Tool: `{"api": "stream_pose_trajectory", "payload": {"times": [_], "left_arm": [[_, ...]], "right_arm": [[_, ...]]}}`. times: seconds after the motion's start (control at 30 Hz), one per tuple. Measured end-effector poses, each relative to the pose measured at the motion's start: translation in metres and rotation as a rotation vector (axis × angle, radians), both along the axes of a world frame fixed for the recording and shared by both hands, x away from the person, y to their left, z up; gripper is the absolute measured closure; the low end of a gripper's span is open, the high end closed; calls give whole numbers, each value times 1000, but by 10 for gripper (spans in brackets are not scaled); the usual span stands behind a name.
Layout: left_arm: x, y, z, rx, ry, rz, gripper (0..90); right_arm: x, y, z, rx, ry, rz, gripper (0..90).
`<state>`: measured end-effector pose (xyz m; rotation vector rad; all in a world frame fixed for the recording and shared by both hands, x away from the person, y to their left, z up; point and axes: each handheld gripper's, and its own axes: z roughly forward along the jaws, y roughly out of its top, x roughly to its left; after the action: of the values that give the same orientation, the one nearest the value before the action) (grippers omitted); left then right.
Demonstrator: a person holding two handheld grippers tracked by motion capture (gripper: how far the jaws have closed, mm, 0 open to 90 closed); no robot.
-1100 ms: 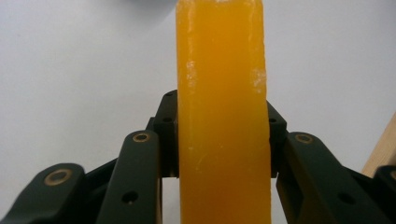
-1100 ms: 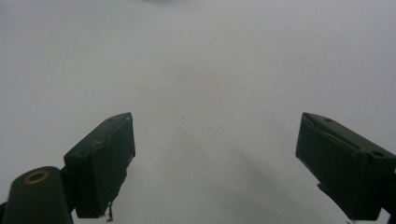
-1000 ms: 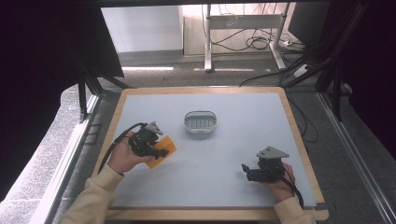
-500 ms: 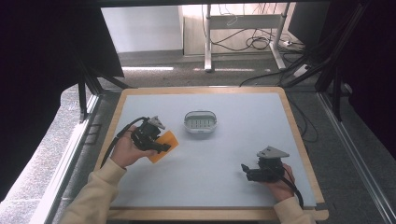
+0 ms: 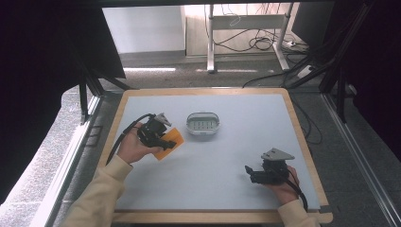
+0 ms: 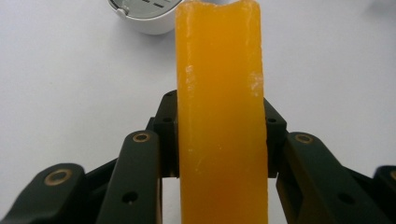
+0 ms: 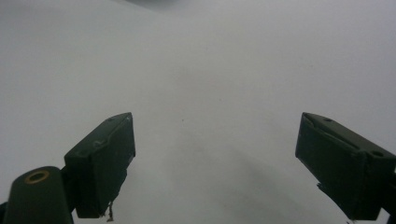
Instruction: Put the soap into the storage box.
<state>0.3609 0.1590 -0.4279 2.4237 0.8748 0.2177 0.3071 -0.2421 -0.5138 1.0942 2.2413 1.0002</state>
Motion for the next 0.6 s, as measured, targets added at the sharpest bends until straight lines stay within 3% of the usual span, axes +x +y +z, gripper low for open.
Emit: {"api": "stream_pose_trajectory", "payload": {"times": [0.33, 0.47, 0.6], "left_arm": [[11, -3, -1, 5, 10, 4, 620], [17, -4, 0, 38, 6, 3, 620], [22, -4, 1, 34, 5, -3, 620]], "right_arm": [[0, 0, -1, -6, 5, 1, 126], [0, 0, 0, -4, 2, -3, 125], [0, -1, 0, -6, 5, -4, 126]]}}
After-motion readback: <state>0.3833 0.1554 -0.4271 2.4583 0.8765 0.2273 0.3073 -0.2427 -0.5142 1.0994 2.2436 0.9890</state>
